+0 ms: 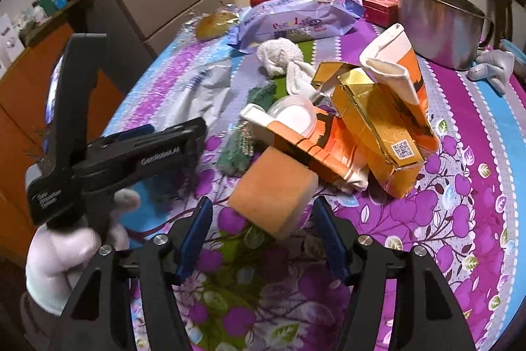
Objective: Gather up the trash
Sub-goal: 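Grasp the white plastic bag with the left tool while the right tool grasps the orange sponge, then carry the white bag and orange sponge over the green bin with both tools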
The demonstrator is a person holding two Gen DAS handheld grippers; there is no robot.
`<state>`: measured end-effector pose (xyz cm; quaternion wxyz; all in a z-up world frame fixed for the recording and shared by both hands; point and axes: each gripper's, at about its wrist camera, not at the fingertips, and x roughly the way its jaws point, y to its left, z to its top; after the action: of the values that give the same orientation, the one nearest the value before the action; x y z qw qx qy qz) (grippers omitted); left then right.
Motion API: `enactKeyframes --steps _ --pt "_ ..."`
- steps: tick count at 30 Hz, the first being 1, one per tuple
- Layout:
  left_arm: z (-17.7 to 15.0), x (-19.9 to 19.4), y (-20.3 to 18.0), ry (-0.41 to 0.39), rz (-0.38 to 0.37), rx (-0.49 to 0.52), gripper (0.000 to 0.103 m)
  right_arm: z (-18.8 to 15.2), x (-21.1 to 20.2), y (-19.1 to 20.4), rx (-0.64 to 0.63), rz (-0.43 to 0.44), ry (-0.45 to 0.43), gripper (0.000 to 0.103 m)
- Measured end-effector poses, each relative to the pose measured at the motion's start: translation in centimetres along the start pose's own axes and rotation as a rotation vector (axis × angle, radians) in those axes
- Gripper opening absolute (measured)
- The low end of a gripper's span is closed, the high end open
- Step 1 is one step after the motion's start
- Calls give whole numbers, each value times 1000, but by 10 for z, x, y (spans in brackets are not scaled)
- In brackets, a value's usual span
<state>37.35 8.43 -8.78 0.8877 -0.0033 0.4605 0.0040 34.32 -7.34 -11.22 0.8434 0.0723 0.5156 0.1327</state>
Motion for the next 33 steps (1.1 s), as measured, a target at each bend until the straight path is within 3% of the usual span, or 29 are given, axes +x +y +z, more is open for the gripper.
enactKeyframes --steps 5,13,21,33 --pt "0 -2 -4 -12 3 14 59 -1 4 -4 4 -29 -26 51" --pt "-5 -14 -2 -40 -5 -11 34 -15 -17 -3 -52 -14 -96 45" --pt "-18 -42 -8 -86 -31 -17 33 -38 -57 -7 -110 -20 -170 45" --pt "-74 -128 -44 -223 -131 9 33 -65 -132 -21 -158 -88 -328 45"
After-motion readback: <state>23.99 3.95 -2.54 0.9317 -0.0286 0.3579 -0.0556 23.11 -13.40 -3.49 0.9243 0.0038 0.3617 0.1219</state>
